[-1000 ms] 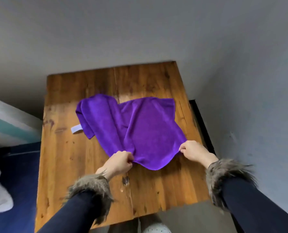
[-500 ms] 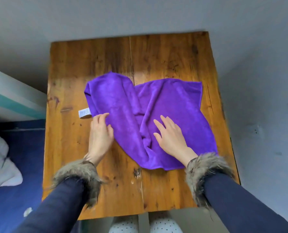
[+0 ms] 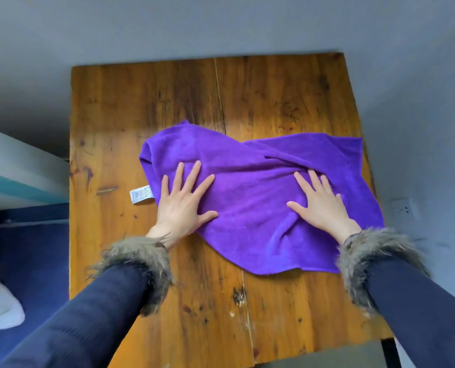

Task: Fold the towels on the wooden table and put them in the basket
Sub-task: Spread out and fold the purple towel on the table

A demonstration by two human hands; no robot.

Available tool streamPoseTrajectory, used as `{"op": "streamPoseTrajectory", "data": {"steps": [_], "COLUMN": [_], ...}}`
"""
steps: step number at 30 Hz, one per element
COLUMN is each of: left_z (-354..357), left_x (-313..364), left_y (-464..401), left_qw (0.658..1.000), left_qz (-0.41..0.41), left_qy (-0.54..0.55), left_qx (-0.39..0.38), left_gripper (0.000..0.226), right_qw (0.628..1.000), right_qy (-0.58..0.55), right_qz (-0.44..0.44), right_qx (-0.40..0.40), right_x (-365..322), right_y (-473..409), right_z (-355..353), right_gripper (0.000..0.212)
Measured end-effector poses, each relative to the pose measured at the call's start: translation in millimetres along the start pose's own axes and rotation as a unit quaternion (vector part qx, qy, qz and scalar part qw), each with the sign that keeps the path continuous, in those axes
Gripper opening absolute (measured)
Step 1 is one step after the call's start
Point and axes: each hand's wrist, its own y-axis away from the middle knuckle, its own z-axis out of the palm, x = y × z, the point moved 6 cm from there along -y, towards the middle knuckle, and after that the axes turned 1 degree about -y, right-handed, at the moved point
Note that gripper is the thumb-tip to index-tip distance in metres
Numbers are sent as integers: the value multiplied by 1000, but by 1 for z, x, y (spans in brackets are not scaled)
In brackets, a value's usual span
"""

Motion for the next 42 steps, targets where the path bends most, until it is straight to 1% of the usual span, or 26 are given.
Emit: {"op": "streamPoseTrajectory", "data": {"steps": [2, 3, 4, 5, 6, 7, 8, 9, 10, 11, 12, 14, 16, 18, 20, 21, 23, 28, 30, 32, 34, 36, 38, 40, 42], "left_z": [-6, -13, -22, -31, -37, -40, -37, -31, -23, -16, -12, -9, -8, -4, -4, -8, -21, -67, -77, -77, -62, -39, -18, -6, -7], "left_x": [-2, -4, -9, -18, -33, -51, -71, -90, -106, -117, -122, -122, -113, -107, -108, -113, -133, -204, -205, -190, -170, -159, -154, -151, -150], "left_y": [0, 2, 3, 6, 10, 13, 15, 15, 15, 14, 13, 11, 10, 10, 11, 12, 18, 38, 35, 34, 38, 47, 54, 58, 55], "left_qw": [999, 995, 985, 967, 943, 921, 900, 882, 868, 860, 857, 863, 868, 864, 861, 861, 865, 862, 873, 886, 889, 871, 854, 847, 843], "left_qz": [2, 1, -9, -35, -83, -148, -221, -283, -329, -353, -359, -344, -336, -342, -349, -351, -357, -423, -409, -379, -368, -387, -409, -433, -450], "left_qy": [30, 65, 110, 159, 203, 236, 263, 286, 305, 321, 334, 346, 353, 363, 368, 367, 347, 231, 179, 149, 167, 235, 283, 286, 276], "left_qx": [31, 71, 130, 196, 249, 274, 269, 244, 211, 179, 156, 128, 95, 64, 42, 40, 59, 161, 199, 222, 214, 191, 152, 115, 105], "left_gripper": [80, 72, 63, 55, 48, 45, 44, 44, 44, 41, 37, 31, 25, 13, 10, 8, 16, 28, 33, 38, 35, 30, 27, 35, 38], "right_qw": [1000, 999, 997, 995, 993, 991, 990, 989, 988, 989, 989, 992, 994, 994, 993, 993, 993, 994, 994, 994, 995, 995, 996, 996, 997], "right_qy": [-5, -12, -23, -34, -44, -52, -60, -66, -70, -72, -72, -51, -20, -3, 7, 10, 14, 18, 15, 19, 19, 12, 2, -7, -31], "right_qz": [23, 30, 29, 17, -7, -37, -67, -93, -111, -119, -120, -112, -107, -112, -117, -119, -119, -111, -108, -106, -102, -98, -93, -87, -73], "right_qx": [3, 27, 60, 92, 111, 115, 108, 93, 76, 59, 43, 27, 21, 18, 14, 11, 5, -2, -5, -8, -10, -11, -10, -6, -5], "right_x": [-10, -20, -34, -50, -68, -87, -106, -124, -140, -152, -160, -166, -164, -162, -161, -161, -160, -162, -162, -162, -163, -162, -163, -164, -167], "right_y": [1, 3, 7, 11, 15, 20, 23, 26, 28, 28, 28, 25, 24, 23, 23, 22, 22, 24, 23, 23, 23, 24, 24, 25, 25], "right_z": [-4, -6, -8, -9, -8, -6, -2, 3, 8, 14, 19, 30, 36, 37, 36, 35, 33, 32, 32, 31, 30, 30, 29, 30, 30], "right_gripper": [72, 70, 66, 63, 61, 60, 60, 61, 62, 64, 65, 69, 71, 71, 70, 69, 68, 67, 66, 66, 65, 65, 64, 62, 60]}}
